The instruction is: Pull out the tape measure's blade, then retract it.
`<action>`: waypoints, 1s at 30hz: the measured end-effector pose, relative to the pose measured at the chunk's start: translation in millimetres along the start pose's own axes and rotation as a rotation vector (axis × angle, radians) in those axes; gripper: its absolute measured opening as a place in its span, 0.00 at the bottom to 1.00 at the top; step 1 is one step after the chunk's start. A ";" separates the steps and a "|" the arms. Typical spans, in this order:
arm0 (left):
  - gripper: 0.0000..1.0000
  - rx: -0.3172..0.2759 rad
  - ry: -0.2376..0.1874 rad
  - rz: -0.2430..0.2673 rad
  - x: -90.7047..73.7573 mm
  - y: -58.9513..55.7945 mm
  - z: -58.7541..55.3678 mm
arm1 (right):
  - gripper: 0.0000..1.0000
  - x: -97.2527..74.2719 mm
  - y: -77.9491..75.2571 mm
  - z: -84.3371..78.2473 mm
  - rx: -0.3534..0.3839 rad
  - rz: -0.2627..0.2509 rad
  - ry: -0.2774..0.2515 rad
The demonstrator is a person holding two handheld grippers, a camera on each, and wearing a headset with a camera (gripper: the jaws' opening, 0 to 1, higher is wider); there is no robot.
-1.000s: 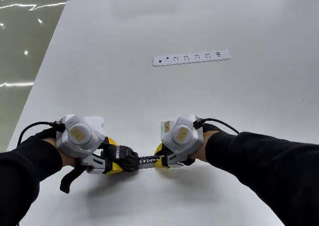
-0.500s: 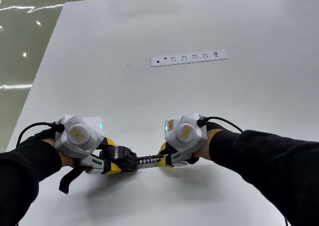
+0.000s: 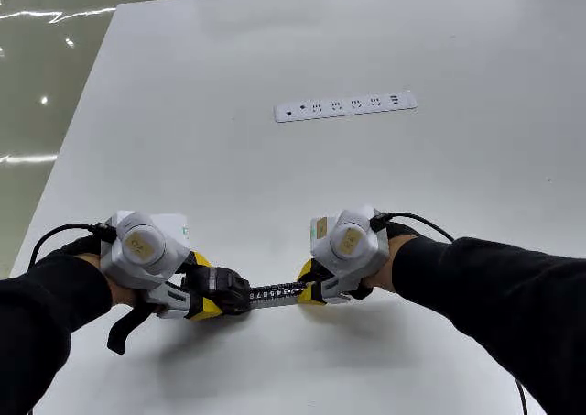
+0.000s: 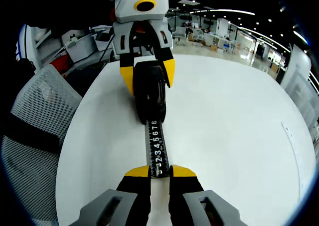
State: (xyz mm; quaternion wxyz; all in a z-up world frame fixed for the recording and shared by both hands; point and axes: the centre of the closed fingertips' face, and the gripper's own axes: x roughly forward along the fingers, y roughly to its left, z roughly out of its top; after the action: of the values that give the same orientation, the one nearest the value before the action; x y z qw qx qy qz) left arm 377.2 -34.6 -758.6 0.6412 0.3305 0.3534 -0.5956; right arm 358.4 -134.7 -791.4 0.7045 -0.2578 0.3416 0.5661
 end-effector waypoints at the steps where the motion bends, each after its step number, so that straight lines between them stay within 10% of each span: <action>1: 0.29 -0.001 0.000 0.001 0.0 -0.1 0.0 | 0.09 -0.4 -0.2 -0.5 -0.001 -0.001 -0.001; 30: 0.30 -0.004 -0.001 0.002 0.2 0.2 0.4 | 0.09 -12.8 -1.8 -16.3 0.019 -0.006 0.013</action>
State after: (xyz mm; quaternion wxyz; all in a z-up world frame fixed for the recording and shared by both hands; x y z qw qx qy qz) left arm 377.4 -35.0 -758.5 0.6424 0.3293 0.3540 -0.5946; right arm 355.4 -155.3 -791.9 0.7064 -0.2557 0.3507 0.5591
